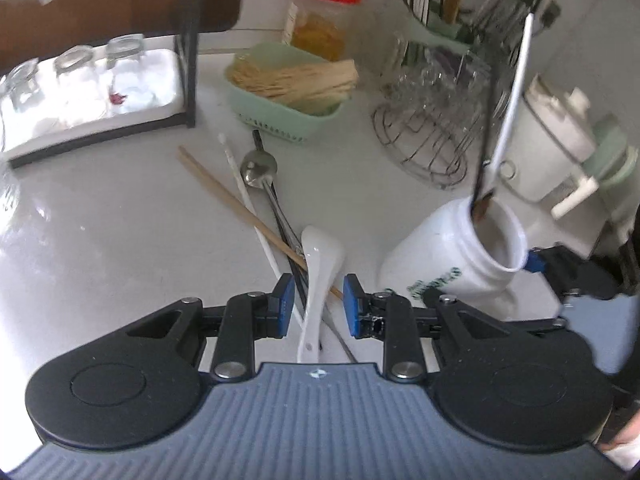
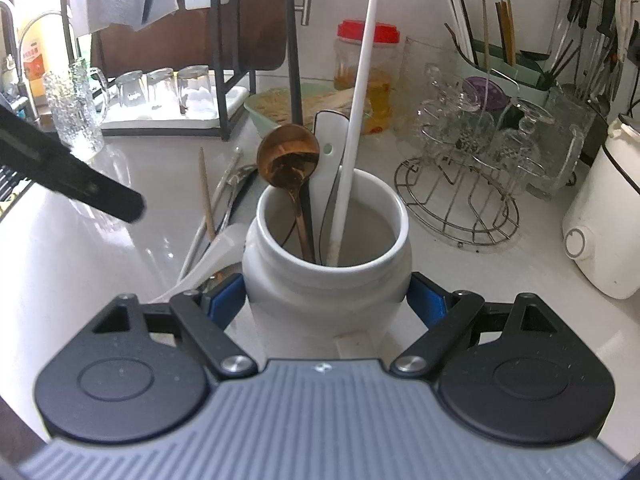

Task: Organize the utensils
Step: 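Move the left gripper down to the white plastic spoon on the counter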

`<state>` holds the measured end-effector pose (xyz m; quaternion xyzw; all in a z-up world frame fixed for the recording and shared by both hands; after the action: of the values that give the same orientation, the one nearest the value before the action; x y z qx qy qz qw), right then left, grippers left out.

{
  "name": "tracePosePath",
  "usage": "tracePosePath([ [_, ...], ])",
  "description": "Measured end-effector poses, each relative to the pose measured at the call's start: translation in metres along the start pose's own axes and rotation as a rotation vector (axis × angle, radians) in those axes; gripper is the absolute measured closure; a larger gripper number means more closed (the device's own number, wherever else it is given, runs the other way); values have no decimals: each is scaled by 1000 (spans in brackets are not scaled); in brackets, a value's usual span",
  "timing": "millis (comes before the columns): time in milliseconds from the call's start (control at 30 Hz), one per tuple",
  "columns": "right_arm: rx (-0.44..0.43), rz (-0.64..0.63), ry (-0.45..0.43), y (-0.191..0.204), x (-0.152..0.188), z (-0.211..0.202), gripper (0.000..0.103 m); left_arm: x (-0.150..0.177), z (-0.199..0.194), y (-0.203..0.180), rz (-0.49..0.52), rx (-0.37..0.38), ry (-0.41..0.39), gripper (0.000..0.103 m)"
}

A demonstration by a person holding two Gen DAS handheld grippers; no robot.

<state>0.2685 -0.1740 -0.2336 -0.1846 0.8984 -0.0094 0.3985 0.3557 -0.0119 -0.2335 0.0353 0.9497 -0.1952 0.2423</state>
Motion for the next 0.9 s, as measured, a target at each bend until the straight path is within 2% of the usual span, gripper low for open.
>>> tracePosePath([
  [67, -4, -2, -1, -1, 1, -1, 14, -4, 14, -2, 7, 6, 11, 61],
  [133, -13, -15, -6, -2, 2, -2, 14, -7, 27, -5, 21, 13, 19, 58],
  [233, -32, -29, -10, -4, 3, -2, 14, -13, 49, -7, 49, -64, 31, 58],
  [333, -40, -39, -23, -5, 4, -2, 14, -17, 63, -13, 61, -46, 47, 58],
  [600, -28, -21, -32, -5, 5, -3, 14, -16, 92, -24, 199, -106, 80, 58],
  [667, -27, -22, -31, -5, 4, -3, 14, -14, 95, -26, 237, -127, 76, 54],
  [900, -19, -11, -33, -4, 4, -3, 14, -14, 104, -34, 319, -142, 87, 51],
])
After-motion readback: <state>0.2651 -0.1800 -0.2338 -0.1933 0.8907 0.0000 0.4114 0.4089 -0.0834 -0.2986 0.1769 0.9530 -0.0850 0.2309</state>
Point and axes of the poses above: each gripper's, at about its wrist camera, not at the fingertips, and z roughly the way its jaws point, y to its left, x to its underside, the point moved 7 cm from there along z, roughly the way its jaws point, and after that the axes turned 9 degrees about -z, right-handed, at the moved point
